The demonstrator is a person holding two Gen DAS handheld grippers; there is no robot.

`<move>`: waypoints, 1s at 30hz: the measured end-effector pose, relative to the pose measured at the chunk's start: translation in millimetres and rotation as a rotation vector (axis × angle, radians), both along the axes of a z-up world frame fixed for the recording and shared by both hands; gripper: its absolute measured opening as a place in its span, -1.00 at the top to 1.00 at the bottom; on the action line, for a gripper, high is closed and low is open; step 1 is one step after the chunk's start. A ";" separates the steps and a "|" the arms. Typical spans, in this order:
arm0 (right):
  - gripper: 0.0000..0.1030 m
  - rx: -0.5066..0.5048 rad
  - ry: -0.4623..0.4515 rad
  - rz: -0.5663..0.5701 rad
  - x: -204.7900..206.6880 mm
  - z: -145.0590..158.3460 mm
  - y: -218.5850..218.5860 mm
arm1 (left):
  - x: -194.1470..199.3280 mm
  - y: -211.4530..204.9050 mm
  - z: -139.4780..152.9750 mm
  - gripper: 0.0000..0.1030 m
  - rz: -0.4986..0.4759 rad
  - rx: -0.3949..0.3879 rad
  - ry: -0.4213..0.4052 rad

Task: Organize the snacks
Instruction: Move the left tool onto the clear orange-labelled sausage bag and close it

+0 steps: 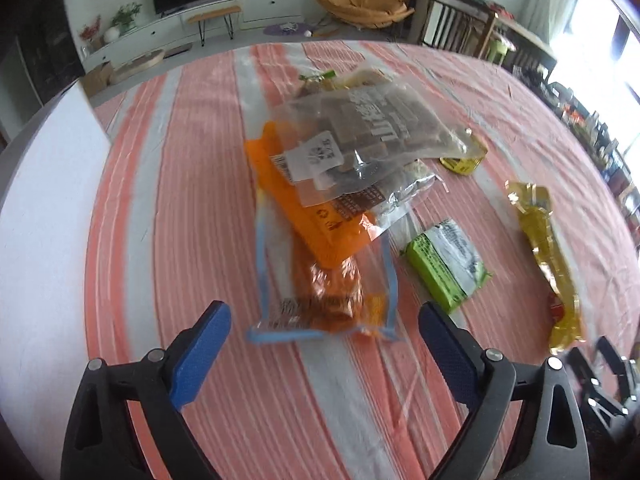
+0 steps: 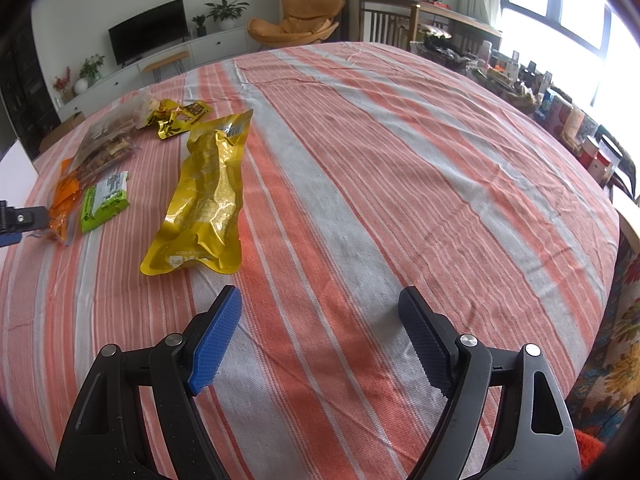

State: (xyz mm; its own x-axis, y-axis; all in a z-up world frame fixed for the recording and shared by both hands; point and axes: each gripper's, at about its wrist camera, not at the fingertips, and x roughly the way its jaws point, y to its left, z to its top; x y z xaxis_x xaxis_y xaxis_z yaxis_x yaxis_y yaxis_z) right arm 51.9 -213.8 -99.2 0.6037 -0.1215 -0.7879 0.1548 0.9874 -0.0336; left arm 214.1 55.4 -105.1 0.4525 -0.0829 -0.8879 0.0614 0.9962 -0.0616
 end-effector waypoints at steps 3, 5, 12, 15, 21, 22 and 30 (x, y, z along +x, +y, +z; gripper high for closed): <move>-0.63 0.000 0.000 0.000 -0.1 0.0 0.0 | 11.5 -3.7 -12.5 -0.53 -0.009 0.015 0.031; -0.63 0.000 0.000 0.000 -0.7 0.6 -0.2 | 11.3 -4.7 -12.6 -0.49 -0.018 0.021 0.006; -0.63 0.000 0.000 -0.001 -0.3 0.1 -0.1 | -8.1 2.0 -8.3 -0.30 -0.014 0.001 -0.007; -0.63 0.000 0.000 -0.001 -0.4 0.2 -0.1 | -18.8 8.1 -2.7 -0.08 0.015 -0.012 -0.009; -0.63 0.000 0.000 -0.001 -0.5 0.2 -0.2 | -42.7 14.3 -3.3 -0.08 0.016 -0.041 0.019; -0.63 0.000 0.000 0.000 -1.1 0.8 -0.3 | -45.3 13.5 -3.4 -0.08 0.013 -0.038 0.020; -0.63 0.000 0.000 -0.001 -0.4 0.2 -0.1 | -69.7 13.3 -0.9 -0.08 -0.020 -0.017 0.059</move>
State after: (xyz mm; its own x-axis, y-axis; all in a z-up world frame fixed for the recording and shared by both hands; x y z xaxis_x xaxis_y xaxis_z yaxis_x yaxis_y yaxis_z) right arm 51.5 -213.9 -99.0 0.6037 -0.1217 -0.7878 0.1553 0.9873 -0.0335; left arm 144.4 68.7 -106.0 0.3975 -0.1071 -0.9113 0.0773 0.9935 -0.0830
